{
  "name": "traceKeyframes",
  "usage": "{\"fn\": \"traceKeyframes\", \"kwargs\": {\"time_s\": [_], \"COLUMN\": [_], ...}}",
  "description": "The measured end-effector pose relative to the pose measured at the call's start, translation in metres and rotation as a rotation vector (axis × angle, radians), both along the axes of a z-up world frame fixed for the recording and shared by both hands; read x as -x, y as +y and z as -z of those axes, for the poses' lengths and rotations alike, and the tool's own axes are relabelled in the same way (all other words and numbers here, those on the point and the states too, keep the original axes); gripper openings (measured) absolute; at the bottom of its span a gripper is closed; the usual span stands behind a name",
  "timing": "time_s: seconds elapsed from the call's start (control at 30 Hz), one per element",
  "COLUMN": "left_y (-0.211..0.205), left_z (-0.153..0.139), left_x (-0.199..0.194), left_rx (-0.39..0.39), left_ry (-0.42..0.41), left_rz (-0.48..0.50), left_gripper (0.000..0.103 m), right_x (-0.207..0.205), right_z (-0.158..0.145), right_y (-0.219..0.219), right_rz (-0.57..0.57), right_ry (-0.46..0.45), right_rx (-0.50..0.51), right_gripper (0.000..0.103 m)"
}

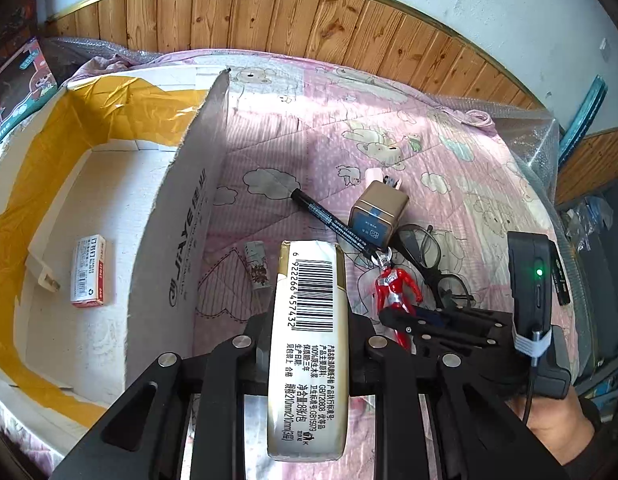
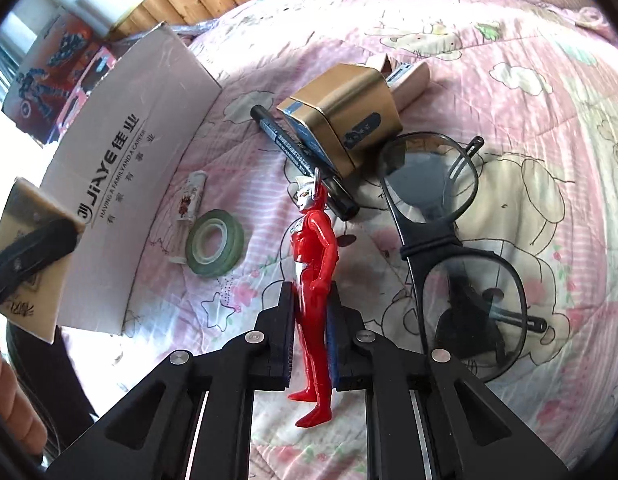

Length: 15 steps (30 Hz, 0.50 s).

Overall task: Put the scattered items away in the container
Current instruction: 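Carry the cream box in the left tool while the right tool carries the red figure over the cardboard box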

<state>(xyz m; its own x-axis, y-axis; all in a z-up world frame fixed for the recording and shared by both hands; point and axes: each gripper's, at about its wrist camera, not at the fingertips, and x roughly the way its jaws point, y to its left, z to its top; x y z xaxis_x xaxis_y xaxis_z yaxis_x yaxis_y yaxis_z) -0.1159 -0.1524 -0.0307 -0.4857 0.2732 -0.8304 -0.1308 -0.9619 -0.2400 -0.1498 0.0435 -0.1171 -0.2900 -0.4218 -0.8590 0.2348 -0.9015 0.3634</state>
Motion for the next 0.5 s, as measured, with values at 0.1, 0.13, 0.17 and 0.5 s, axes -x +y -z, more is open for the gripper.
{"fn": "traceKeyframes", "kwargs": {"time_s": [0.1,0.13,0.17,0.5], "left_y": [-0.006,-0.007,-0.008,-0.008], "left_z": [-0.007,-0.009,-0.011,-0.025], "left_x": [-0.009,-0.012,-0.014,-0.038], "left_rx": [-0.014,-0.019,-0.022,-0.052], "left_ry": [0.005,0.007,0.009,0.029], "left_rz": [-0.005,-0.003,-0.004,0.026], "left_gripper": [0.023,0.023,0.023,0.023], "right_x": [-0.006,-0.009,-0.012,-0.037], "right_z": [-0.005,-0.007,-0.009,-0.026], "right_y": [0.001,0.002,0.002,0.011], "right_rz": [0.01,0.012,0.014,0.075], "right_ry": [0.004,0.007,0.012,0.049], "right_rx": [0.029,0.038,0.043,0.054], "right_gripper": [0.013,0.013,0.013,0.013]}}
